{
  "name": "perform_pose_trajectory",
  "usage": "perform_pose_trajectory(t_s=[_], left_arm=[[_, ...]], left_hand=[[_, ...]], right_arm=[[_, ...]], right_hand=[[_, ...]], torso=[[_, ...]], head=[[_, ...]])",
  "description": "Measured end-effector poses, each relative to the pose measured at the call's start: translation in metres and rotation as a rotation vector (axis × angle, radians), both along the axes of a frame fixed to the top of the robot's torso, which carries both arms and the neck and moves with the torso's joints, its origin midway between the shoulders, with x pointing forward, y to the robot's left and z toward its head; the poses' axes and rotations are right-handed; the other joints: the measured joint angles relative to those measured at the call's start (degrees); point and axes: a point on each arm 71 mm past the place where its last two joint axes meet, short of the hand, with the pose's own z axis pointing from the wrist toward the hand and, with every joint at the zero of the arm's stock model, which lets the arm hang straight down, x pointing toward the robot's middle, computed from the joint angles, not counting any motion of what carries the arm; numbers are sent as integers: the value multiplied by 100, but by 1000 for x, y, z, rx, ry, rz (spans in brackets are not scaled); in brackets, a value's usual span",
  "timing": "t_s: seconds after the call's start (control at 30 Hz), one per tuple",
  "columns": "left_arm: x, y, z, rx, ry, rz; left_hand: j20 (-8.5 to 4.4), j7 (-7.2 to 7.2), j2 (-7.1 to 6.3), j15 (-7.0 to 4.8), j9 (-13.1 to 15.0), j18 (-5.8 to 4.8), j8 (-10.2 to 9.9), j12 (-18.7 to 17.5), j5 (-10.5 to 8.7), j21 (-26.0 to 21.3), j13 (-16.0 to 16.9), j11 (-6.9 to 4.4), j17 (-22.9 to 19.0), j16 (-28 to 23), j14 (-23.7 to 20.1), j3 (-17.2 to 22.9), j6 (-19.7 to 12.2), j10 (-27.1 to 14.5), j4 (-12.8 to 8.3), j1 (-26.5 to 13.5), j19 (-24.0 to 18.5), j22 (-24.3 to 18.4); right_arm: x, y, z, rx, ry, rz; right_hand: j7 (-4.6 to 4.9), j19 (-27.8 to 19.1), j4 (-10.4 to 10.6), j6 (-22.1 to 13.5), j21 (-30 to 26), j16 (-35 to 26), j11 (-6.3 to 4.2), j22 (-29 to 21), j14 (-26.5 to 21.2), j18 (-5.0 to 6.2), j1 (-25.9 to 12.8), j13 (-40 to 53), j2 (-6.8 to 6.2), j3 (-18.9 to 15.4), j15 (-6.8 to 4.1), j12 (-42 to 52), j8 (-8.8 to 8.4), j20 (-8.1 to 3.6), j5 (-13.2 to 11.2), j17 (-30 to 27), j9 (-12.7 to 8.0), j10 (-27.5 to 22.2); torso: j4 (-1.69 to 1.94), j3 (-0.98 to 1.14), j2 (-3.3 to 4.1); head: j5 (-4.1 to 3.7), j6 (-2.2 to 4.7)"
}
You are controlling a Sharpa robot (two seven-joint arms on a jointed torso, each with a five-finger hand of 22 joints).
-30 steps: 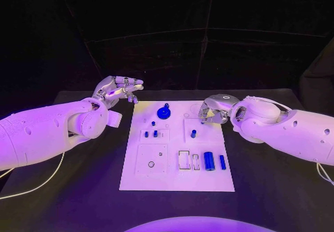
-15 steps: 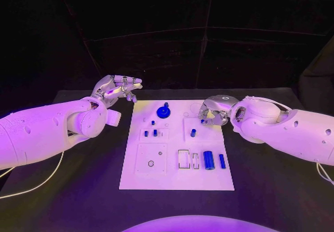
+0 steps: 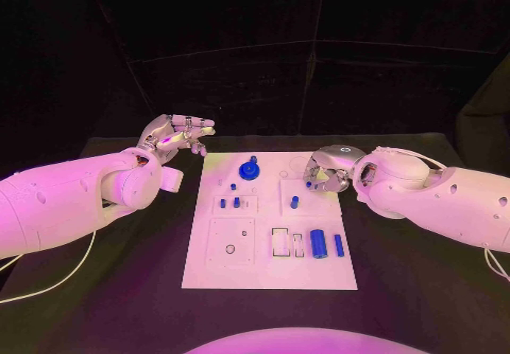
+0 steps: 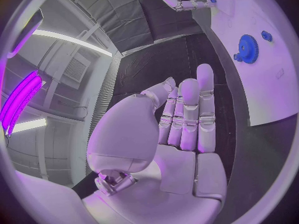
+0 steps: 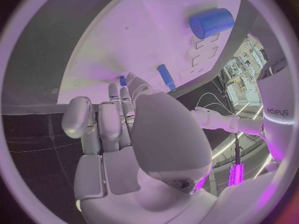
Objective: Assemble the parts on the task board
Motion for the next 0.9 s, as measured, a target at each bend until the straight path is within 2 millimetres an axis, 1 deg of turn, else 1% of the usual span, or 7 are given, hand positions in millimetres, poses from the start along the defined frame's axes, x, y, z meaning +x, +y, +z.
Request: perform_pose_trajectory(t_s=[0.23,0.3,0.37,0.53,0.67,0.8,0.9], left_arm=[[0,0,-1,0,3,-1],[0,0,-1,0,3,-1],[-1,0,-1,-1,4,-1],[-1,-1,-1,-1,5,-3],[-1,-1,-1,-2,6,-4],[-1,-1,-1,-2,6,-3],[-1,-1,-1,-2,7,-3]], left_hand=[[0,0,21,0,0,-1,0,0,0,0,0,0,-8,0,0,0,0,0,0,-21,0,-6],[0,0,21,0,0,0,0,0,0,0,0,0,-8,0,0,0,0,0,0,-21,0,-6],[0,0,21,0,0,0,0,0,0,0,-1,0,-8,0,0,0,0,0,0,-21,0,-6],[0,0,21,0,0,-1,0,0,0,0,-1,0,-8,0,0,0,0,0,0,-21,0,-5],[0,0,21,20,0,-1,0,0,0,-25,-1,0,-20,0,-20,16,0,0,16,-21,0,-15],[0,0,21,20,0,-2,0,0,0,-24,-1,0,-20,0,-20,16,0,0,16,-21,0,-15],[0,0,21,20,0,-2,0,0,0,-24,-1,0,-20,0,-20,16,0,0,16,-21,0,-15]], right_arm=[[2,2,-1,-4,6,-3],[3,3,-3,-7,12,-4],[3,3,-4,-9,17,-5],[4,5,-5,-10,21,-7],[4,6,-5,-9,22,-7],[4,7,-6,-10,22,-7],[4,8,-6,-10,21,-7]], right_hand=[[-17,0,-70,73,0,0,-20,29,0,0,0,-1,0,250,0,0,0,0,0,47,6,102],[-34,0,-123,91,0,21,-41,54,0,0,42,-7,42,398,0,0,0,0,-67,66,9,123],[-35,0,-157,112,0,36,-20,77,0,0,61,-15,62,509,0,0,0,0,-129,81,9,144],[-34,22,-224,130,21,36,-40,89,0,0,61,-11,62,686,0,-24,0,-22,-140,90,9,165],[-41,22,-292,185,21,65,-51,116,0,0,-10,-5,-9,844,0,-40,0,-22,-162,99,8,216],[-61,43,-336,206,46,65,-82,147,0,0,-28,-8,-28,937,0,-40,0,-42,-162,109,8,288],[-62,42,-381,267,73,65,-71,170,-22,0,-38,-8,-38,999,-22,-42,0,-42,-162,120,19,340]], torso=[[2,-1,-1],[2,-3,-1],[2,-3,-1],[2,-5,-1],[2,-4,-1],[2,-4,-1],[2,-4,-1]], head=[[7,0],[7,-8],[7,-12],[4,-29],[12,-36],[20,-42],[21,-44]])
